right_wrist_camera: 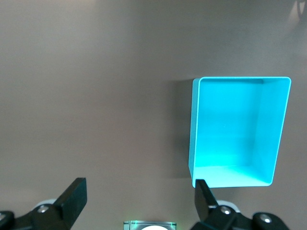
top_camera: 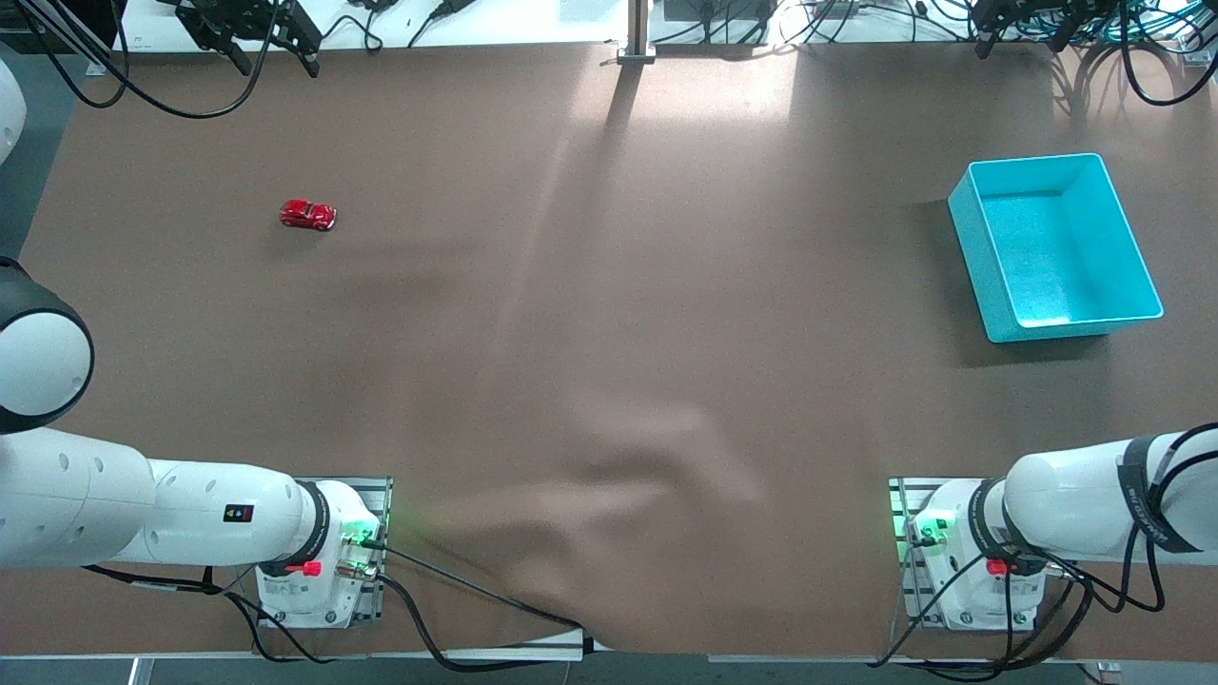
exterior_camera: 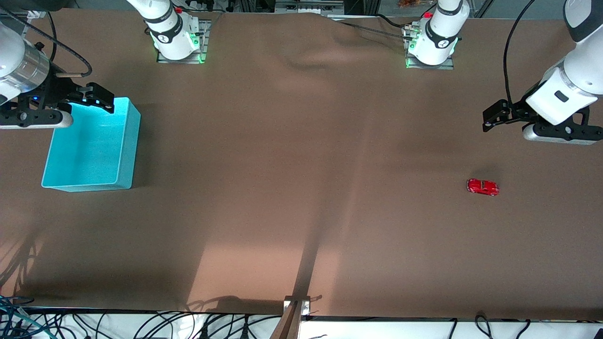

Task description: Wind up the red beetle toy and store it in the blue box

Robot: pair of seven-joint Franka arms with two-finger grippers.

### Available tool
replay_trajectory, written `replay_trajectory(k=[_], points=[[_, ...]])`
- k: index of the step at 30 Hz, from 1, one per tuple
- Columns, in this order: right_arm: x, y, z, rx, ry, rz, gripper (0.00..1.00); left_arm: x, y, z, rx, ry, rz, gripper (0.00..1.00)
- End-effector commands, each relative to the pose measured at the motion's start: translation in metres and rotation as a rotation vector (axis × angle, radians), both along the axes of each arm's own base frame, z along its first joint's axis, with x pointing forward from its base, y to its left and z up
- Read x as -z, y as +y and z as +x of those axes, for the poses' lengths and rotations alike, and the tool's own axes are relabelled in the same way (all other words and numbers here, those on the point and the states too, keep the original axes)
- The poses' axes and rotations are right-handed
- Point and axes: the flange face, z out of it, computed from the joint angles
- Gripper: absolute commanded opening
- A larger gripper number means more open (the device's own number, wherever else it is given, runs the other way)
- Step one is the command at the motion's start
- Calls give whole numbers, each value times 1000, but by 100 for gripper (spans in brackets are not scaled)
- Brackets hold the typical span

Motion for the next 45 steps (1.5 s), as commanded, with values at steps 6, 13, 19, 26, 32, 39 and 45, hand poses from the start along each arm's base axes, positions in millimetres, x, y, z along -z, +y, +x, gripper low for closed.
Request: replay_trajectory(k=[6, 13, 19, 26, 32, 39, 45], points=[[-1, 1, -4, -2, 6, 16, 100, -6, -1, 4, 27, 3, 21, 100], [-3, 2, -6, 12, 2, 14, 100, -4, -3, 4, 27, 9, 19, 100], [-6, 3, -7, 12, -4, 15, 100, 8, 5, 11, 47, 29, 8, 100], [-11, 3, -9, 12, -14, 15, 100, 13, 15, 25, 168, 29, 13, 100], [-15, 2, -10, 13, -25, 15, 100, 38, 44, 37, 320, 67, -8, 100], [-15, 3, -12, 12, -20, 14, 100, 75, 72, 49, 526, 114, -35, 100], [-15, 4, -12, 10, -20, 14, 100, 118, 88, 60, 706, 122, -57, 100]])
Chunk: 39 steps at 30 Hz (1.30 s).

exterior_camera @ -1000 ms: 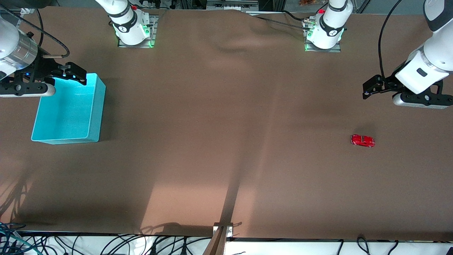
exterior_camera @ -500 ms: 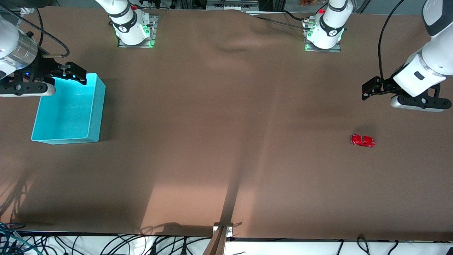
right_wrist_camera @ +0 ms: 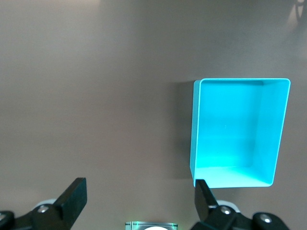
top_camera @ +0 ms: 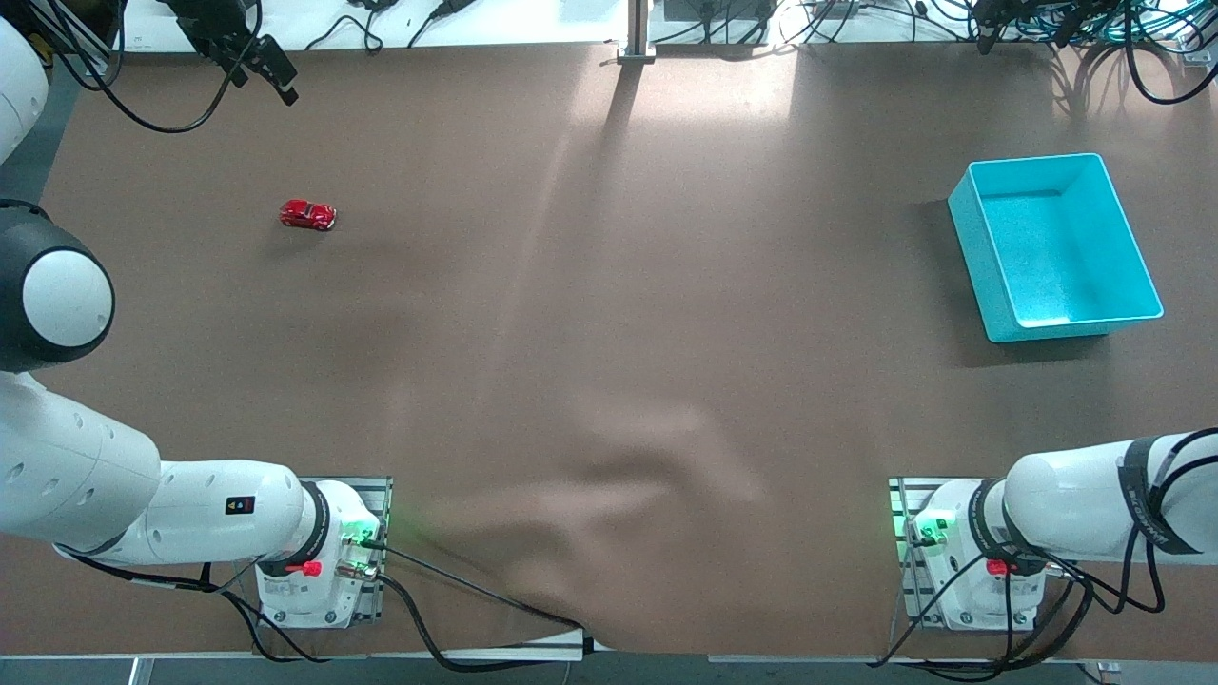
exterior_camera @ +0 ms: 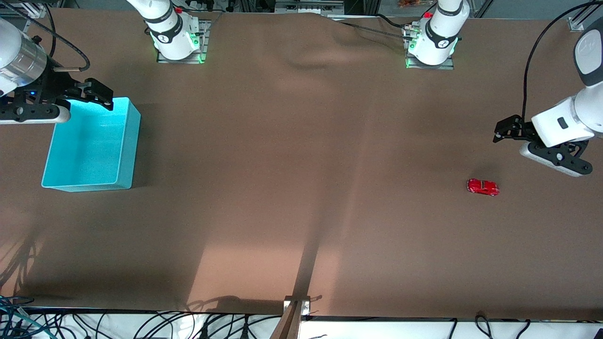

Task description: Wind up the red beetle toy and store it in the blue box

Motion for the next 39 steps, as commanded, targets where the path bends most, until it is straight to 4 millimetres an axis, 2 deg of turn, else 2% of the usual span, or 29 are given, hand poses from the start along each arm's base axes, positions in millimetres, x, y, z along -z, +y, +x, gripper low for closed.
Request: replay_trajectory(k=[1, 9, 14, 19, 24, 29, 34, 39], points=[[-5, 2, -7, 11, -3, 10, 100, 37, 13, 16, 207, 20, -16, 100], [-5, 2, -7, 11, -3, 10, 100, 109, 59, 33, 433, 33, -41, 100], [-5, 2, -7, 12, -3, 10, 100, 152, 72, 40, 610, -2, -60, 100], [-5, 2, -7, 13, -3, 10, 100, 195, 74, 42, 844, -9, -85, 100], [-5, 2, -7, 13, -3, 10, 100, 219, 75, 41, 971, -8, -106, 100], [-5, 2, -7, 13, -3, 10, 100, 236, 75, 29, 1058, -12, -119, 100], [-5, 2, -7, 13, -3, 10, 100, 255, 92, 14, 1132, -57, -105, 100], [-5, 2, -7, 13, -3, 10, 100, 268, 102, 0, 1131, -62, -109, 100]])
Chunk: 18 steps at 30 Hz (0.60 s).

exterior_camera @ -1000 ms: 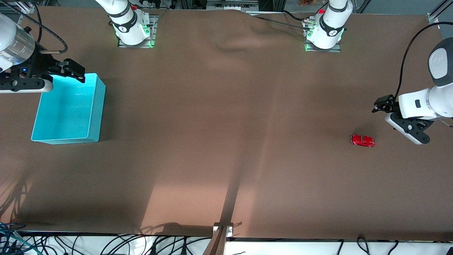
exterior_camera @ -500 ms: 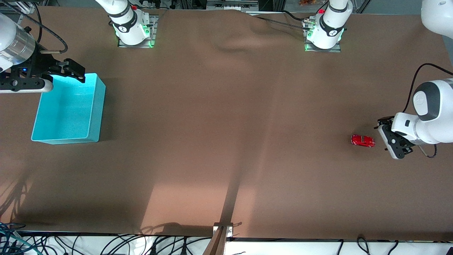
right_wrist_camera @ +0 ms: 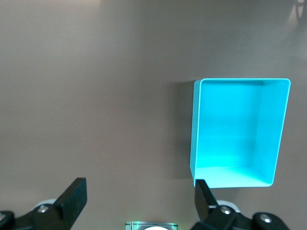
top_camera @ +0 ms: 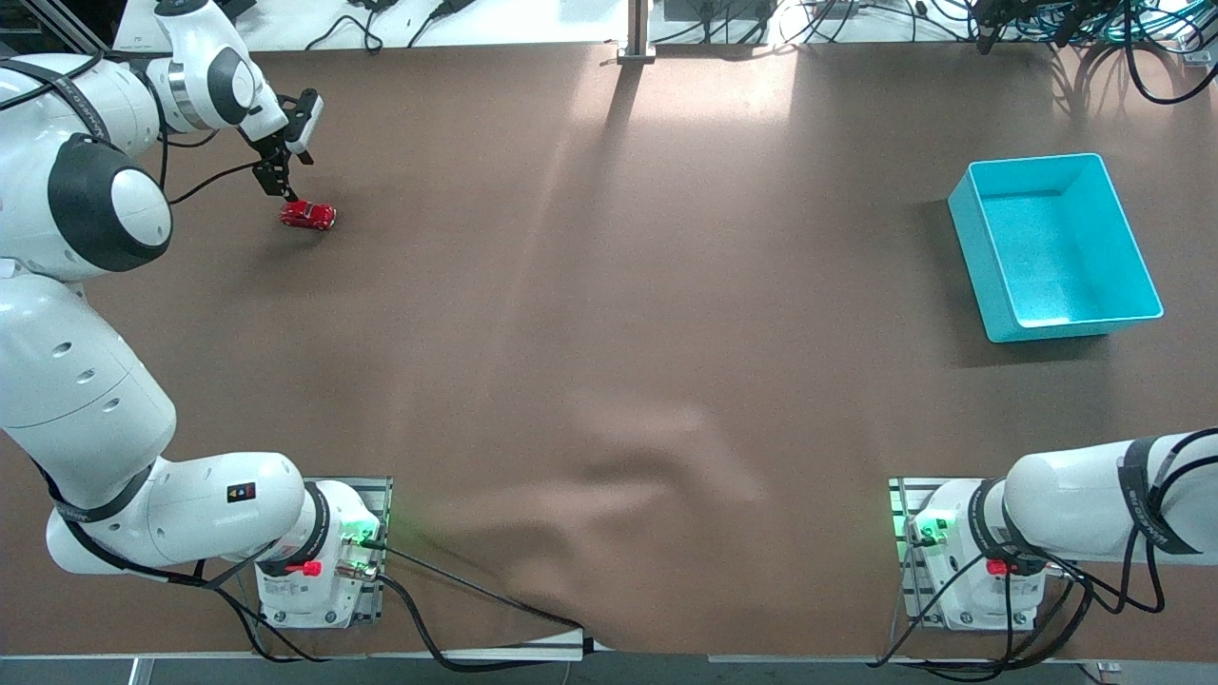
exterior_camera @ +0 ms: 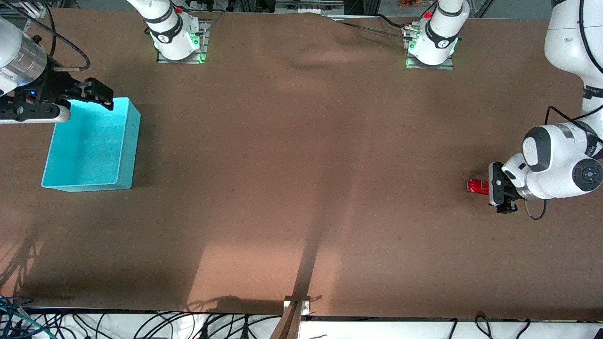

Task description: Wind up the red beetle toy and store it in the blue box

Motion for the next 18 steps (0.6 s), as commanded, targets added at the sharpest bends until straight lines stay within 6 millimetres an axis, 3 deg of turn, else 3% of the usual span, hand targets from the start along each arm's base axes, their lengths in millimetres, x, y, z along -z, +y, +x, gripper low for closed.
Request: replay_trajectory(k=[1, 14, 16, 18], points=[[-5, 1, -6, 13, -3, 10, 100, 4, 11, -20, 41, -15, 2, 100], [-5, 1, -6, 13, -3, 10, 100, 23, 7, -39, 63, -43, -9, 96], [-5, 1, -6, 13, -4, 10, 100, 22, 6, -38, 70, -44, -13, 89], [-5, 1, -6, 13, -4, 11, 100, 22, 4, -37, 101, -48, -18, 67]])
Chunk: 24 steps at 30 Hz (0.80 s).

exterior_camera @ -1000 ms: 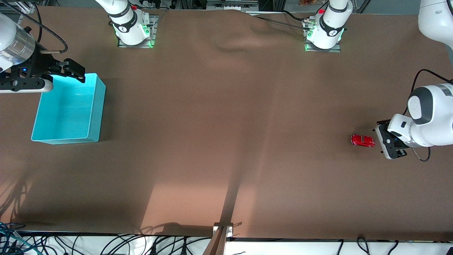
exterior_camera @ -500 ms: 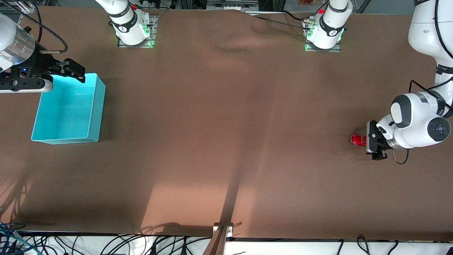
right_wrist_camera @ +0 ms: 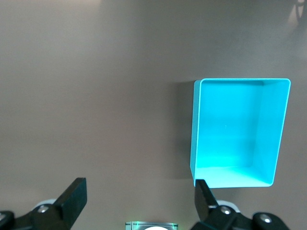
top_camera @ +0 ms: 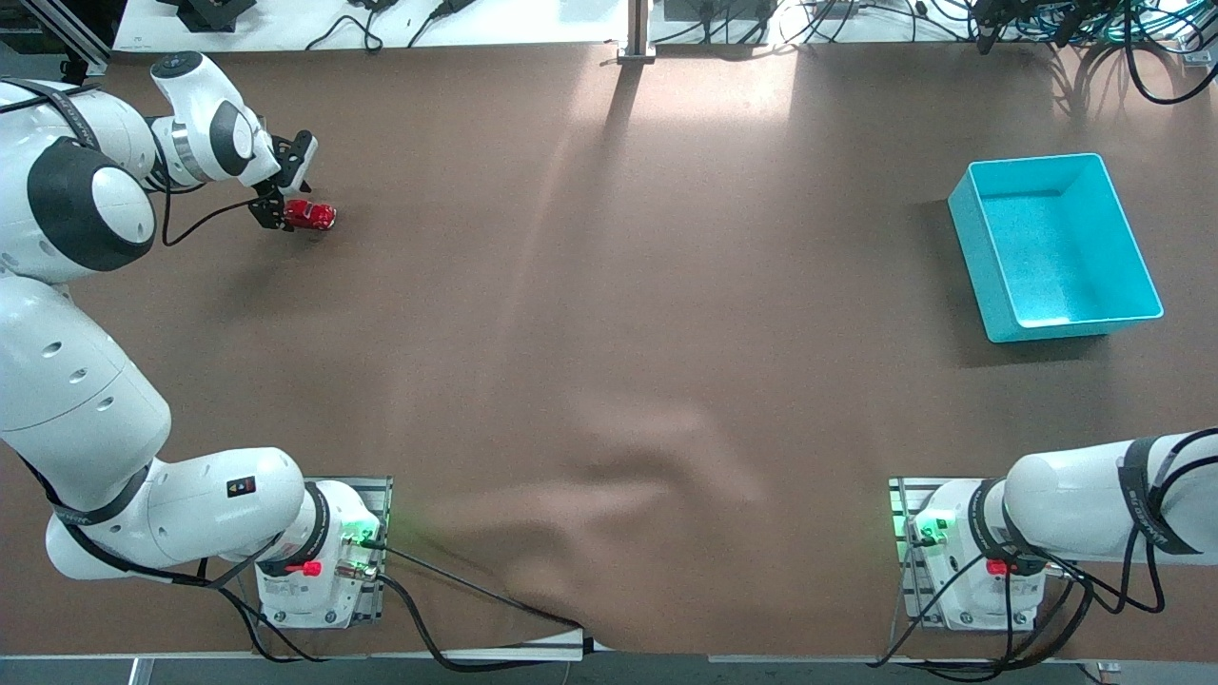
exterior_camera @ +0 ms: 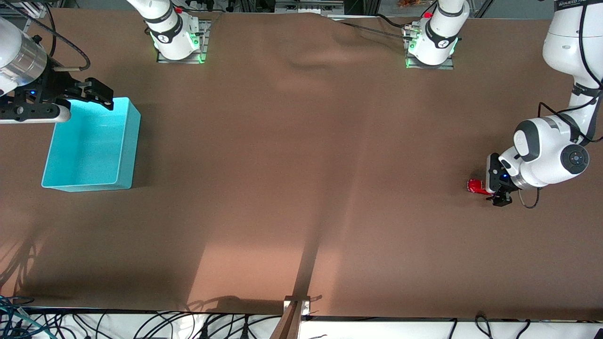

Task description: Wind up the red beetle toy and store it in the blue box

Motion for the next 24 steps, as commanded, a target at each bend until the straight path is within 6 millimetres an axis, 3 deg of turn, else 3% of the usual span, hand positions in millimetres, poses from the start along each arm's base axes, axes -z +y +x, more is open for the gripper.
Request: replay_trajectory(k=[1, 5, 12, 21, 24], points=[[-5, 1, -6, 13, -2, 11, 100, -11, -3, -6, 72, -17, -9, 54], [-5, 1, -6, 13, -4, 11, 100, -12, -2, -4, 77, -23, -9, 32], [-5, 1, -6, 13, -2, 11, 100, -13, -2, -3, 67, -26, -14, 12], [-5, 1, -6, 11, -2, 11, 100, -11, -1, -1, 50, -28, -22, 7], [-5, 1, -6, 13, -2, 11, 100, -2, 0, -2, 45, -15, -25, 7]])
